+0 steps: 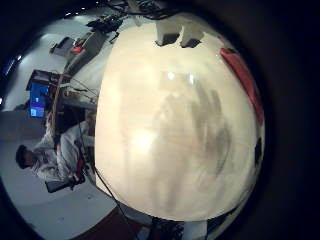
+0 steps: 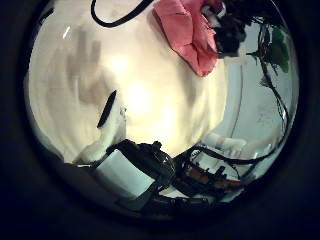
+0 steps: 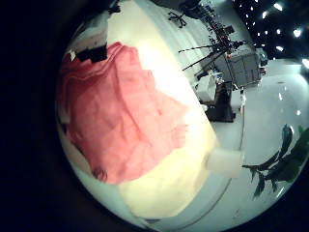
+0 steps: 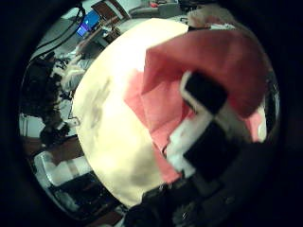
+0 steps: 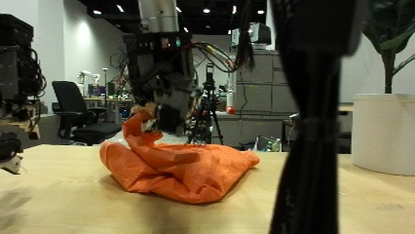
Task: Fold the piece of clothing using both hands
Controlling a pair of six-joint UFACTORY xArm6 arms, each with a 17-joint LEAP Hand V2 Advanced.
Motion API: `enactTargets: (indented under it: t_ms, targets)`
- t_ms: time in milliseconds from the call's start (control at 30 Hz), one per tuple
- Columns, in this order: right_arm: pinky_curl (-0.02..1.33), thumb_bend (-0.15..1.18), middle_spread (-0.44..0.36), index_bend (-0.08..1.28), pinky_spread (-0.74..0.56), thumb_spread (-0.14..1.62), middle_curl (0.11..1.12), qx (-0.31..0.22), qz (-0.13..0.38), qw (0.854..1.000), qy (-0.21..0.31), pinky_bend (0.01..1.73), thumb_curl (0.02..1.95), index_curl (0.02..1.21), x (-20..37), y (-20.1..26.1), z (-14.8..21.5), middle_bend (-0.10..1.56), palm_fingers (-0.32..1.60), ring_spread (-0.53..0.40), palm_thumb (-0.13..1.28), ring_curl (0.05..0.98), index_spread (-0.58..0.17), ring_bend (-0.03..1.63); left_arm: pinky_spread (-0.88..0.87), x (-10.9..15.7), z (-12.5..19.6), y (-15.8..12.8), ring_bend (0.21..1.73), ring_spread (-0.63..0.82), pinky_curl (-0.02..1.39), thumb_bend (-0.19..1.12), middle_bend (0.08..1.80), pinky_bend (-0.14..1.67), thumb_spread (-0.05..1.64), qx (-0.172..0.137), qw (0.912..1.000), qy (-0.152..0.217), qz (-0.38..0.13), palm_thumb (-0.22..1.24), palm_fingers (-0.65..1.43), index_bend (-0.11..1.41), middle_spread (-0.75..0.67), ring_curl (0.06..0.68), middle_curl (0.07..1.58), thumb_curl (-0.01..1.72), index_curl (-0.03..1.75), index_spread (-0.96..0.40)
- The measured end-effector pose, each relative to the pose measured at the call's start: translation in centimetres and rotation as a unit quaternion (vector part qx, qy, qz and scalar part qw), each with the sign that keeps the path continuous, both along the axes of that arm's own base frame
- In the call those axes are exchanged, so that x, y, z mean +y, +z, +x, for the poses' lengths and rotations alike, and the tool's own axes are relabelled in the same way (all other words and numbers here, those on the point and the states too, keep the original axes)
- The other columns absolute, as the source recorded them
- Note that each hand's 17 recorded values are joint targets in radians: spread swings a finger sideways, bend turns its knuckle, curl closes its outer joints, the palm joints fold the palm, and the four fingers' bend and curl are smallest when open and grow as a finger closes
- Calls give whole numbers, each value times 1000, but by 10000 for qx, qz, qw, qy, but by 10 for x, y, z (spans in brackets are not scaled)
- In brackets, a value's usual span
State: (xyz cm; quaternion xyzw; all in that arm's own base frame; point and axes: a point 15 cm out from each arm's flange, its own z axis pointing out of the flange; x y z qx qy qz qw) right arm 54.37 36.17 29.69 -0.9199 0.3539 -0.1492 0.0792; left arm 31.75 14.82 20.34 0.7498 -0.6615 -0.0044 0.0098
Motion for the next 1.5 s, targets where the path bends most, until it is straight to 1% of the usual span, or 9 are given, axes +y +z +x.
enactTargets:
  t_ms: [167,400,667,767,933,1033,1167,1333,1500]
  targets:
    - [505,-21,-56,255,58,1281,412,100,351,9993,43,1136,525,485,-28,50,-5,528,-35,-49,642,390,-402,909,481,-7,8,6,414,506,318,-18,179,242,1147,-83,9999,-67,-11,625,71,180,234,217,297,357,349,80]
    - [426,-9,-1,230,347,1274,367,394,838,9948,-421,1032,499,425,-98,130,-35,440,28,124,680,313,-411,787,480,-18,14,21,406,505,316,-18,176,234,1142,-120,9997,-235,-8,629,83,186,212,214,295,360,360,78]
    - [329,-15,45,226,442,1249,349,1017,503,9874,-1103,823,482,405,-200,190,-121,403,13,197,686,257,-385,651,480,-56,23,62,404,502,314,-18,183,224,1141,-145,9980,-619,22,630,92,182,220,214,294,362,365,87]
    - [304,25,54,215,458,1243,339,1079,502,9824,-1441,781,500,395,-235,211,-153,375,41,207,792,241,-380,611,477,-70,21,70,398,501,315,-19,184,223,1140,-38,9973,-739,-14,627,100,183,222,212,296,363,366,89]
    - [279,1,57,196,470,1243,325,1746,276,9622,-2073,727,499,386,-288,192,-198,315,31,223,821,222,-376,534,476,-129,13,77,397,499,315,-22,182,215,1136,287,9917,-1249,-15,621,106,182,229,213,300,364,367,91]
    - [266,-36,73,185,464,1281,318,2060,150,9531,-2214,682,467,375,-292,173,-219,280,6,236,712,208,-367,480,477,-131,4,91,397,504,319,-26,186,221,1132,462,9913,-1224,140,596,95,166,258,215,301,361,360,103]
    - [255,-33,88,181,454,1319,313,2455,-37,9353,-2547,641,429,364,-313,135,-250,248,-6,249,593,200,-354,434,477,-176,-19,97,399,508,321,-22,185,225,1134,783,9853,-1514,134,585,93,171,276,215,302,359,354,109]
    - [242,-23,95,180,436,1361,315,3130,-414,8990,-3035,564,369,354,-321,69,-294,228,-8,257,492,191,-344,370,472,-171,-27,116,397,509,323,-21,184,230,1127,827,9882,-1279,158,572,85,172,279,215,302,359,349,111]
    - [241,-12,120,167,426,1385,320,3105,-170,8829,-3519,515,332,336,-336,50,-280,228,15,254,470,193,-330,336,471,-165,-22,116,390,508,321,-13,184,226,1126,760,9912,-1080,22,596,86,180,269,214,301,366,354,110]
